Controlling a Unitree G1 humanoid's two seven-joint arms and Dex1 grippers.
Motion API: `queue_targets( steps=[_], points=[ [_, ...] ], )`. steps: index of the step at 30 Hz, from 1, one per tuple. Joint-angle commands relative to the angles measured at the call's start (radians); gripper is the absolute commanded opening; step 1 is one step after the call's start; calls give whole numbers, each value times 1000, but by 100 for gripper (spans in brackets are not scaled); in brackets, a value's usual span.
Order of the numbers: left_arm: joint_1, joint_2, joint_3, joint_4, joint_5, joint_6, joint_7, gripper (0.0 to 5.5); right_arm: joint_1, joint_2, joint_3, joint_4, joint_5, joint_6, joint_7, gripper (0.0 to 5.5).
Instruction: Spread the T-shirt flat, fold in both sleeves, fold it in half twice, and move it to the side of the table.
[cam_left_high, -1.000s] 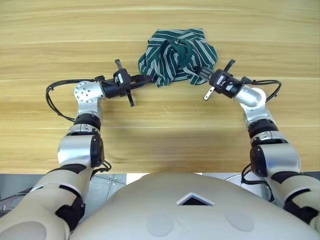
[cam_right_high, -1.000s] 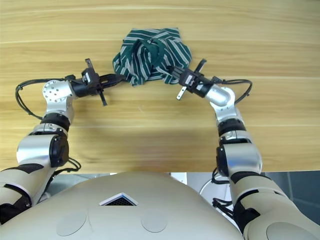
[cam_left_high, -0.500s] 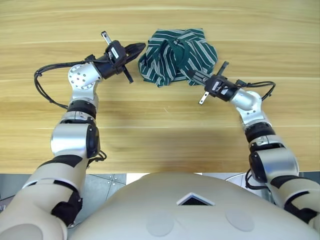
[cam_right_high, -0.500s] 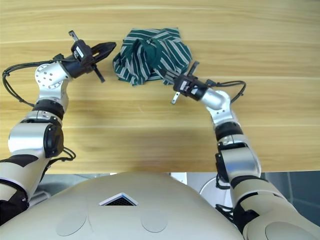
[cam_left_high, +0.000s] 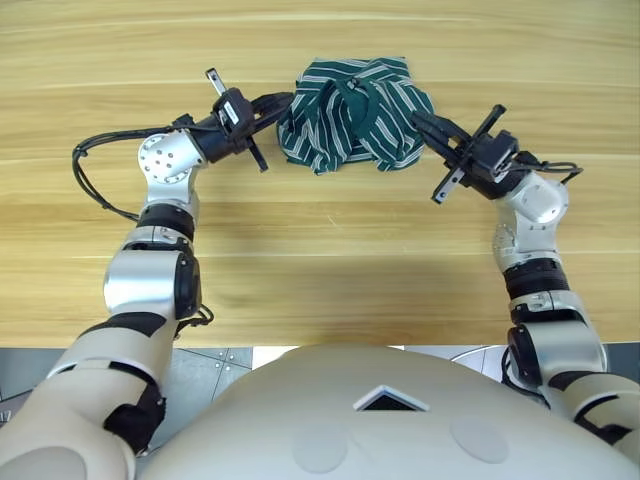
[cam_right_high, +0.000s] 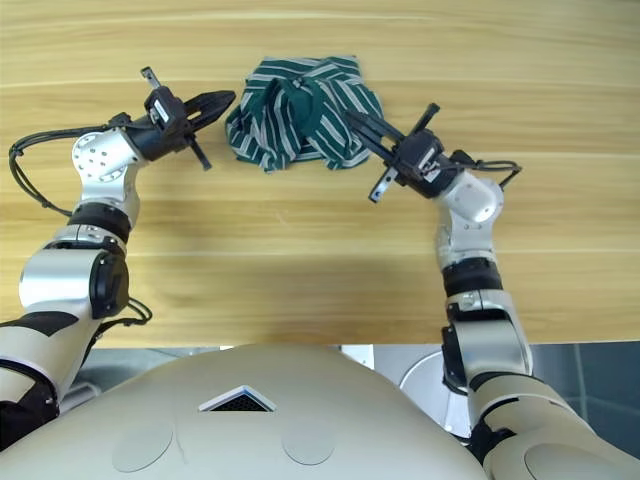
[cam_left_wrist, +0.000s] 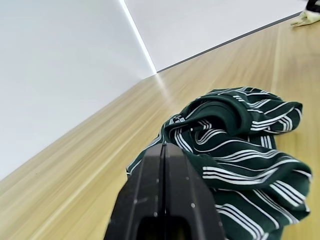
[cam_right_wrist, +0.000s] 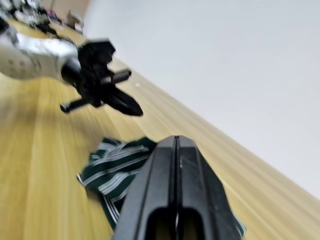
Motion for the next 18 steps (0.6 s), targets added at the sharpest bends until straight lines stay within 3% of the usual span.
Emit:
queue_targets(
  steps=[1,8,18],
  points=[
    [5,5,-10,-1,-1,-8,-5,0,-33,5,-15,39,-50,-13,-30,3],
    [2,8,-28,6,20,-8,19,0,-62,6,-14,101,-154,-27,-102,3],
    [-68,96,-217,80,332,96,337,0,-143,1,68,275,-502,-43,-392,3]
  ],
)
